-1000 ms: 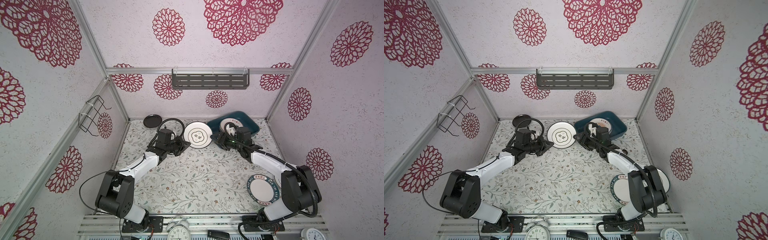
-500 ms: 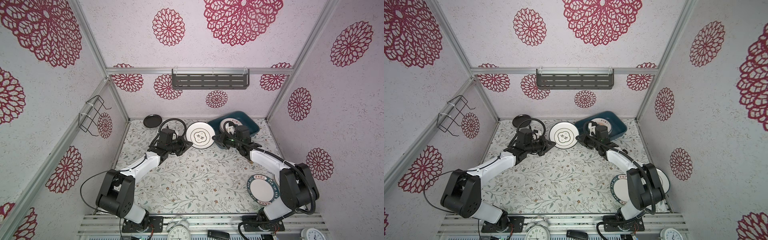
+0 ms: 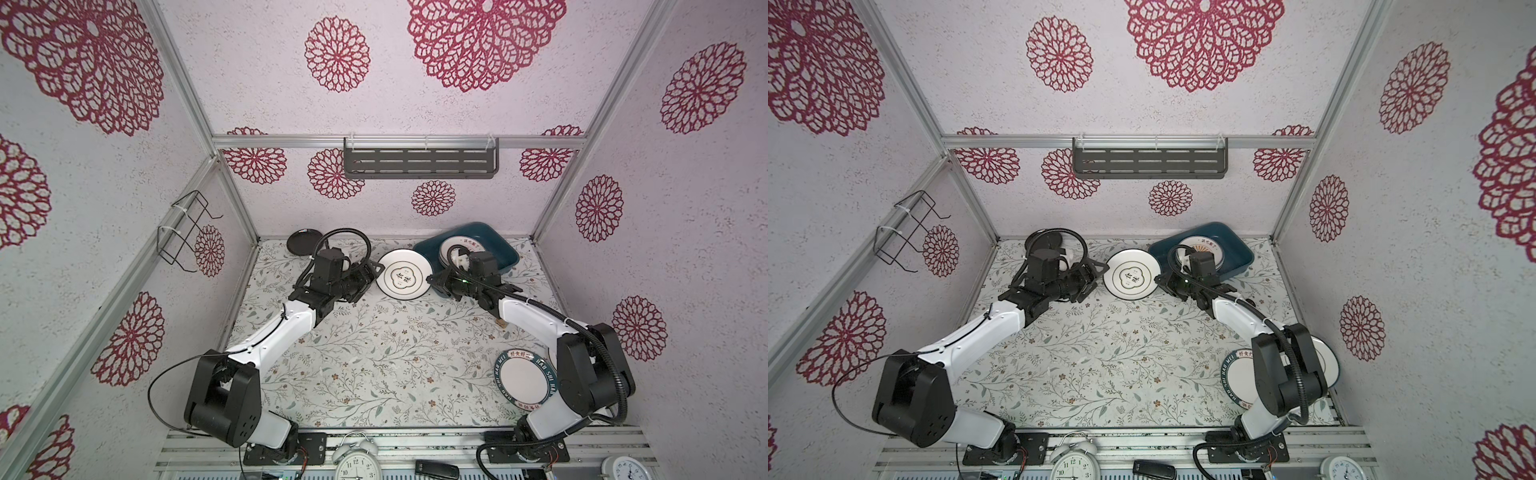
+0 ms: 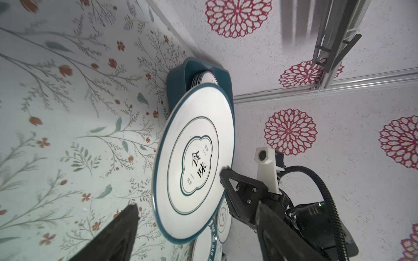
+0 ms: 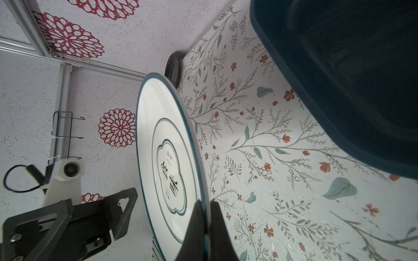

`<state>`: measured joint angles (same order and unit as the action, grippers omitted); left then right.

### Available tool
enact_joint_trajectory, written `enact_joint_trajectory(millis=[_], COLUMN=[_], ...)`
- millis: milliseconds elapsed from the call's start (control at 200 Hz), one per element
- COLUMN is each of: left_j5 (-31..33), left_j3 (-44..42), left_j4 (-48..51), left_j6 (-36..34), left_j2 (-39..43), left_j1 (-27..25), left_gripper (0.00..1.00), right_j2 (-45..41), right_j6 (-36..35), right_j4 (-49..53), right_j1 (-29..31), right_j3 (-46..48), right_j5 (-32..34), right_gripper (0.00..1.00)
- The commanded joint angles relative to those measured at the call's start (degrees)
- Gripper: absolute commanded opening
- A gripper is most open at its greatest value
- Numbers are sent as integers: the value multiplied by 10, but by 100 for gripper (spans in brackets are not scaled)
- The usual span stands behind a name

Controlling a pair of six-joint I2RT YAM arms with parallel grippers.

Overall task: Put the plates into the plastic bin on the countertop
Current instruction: 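Carry the white plate toward the right gripper and close the right gripper on its rim, then open and withdraw the left gripper while the right carries the plate to the bin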

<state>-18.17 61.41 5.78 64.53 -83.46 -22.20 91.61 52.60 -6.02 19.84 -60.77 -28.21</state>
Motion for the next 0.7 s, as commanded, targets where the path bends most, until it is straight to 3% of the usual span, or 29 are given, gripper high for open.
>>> enact_joint_trajectory(millis=[0, 135, 215, 450, 696], left_j5=[79, 104, 99, 59, 85], left_j3=[27, 46, 52, 91, 115], left_j4=[53, 64, 53, 30, 46], left_j6=[-70, -110, -133, -173, -226], left_j2=[28, 34, 29, -14, -28], left_j1=[-1, -2, -2, -4, -4], left_gripper=[88, 92, 100, 97, 97], right_j2=[-1, 10, 15, 16, 17], right_j6=[-2, 0, -4, 1, 0], right_j4=[-18, -12, 9, 23, 32], right_j1=[-19, -39, -49, -95, -143], right_j3=[-32, -49, -64, -75, -82], right_j5=[2, 4, 18, 46, 88], right_gripper=[0, 0, 0, 0, 0])
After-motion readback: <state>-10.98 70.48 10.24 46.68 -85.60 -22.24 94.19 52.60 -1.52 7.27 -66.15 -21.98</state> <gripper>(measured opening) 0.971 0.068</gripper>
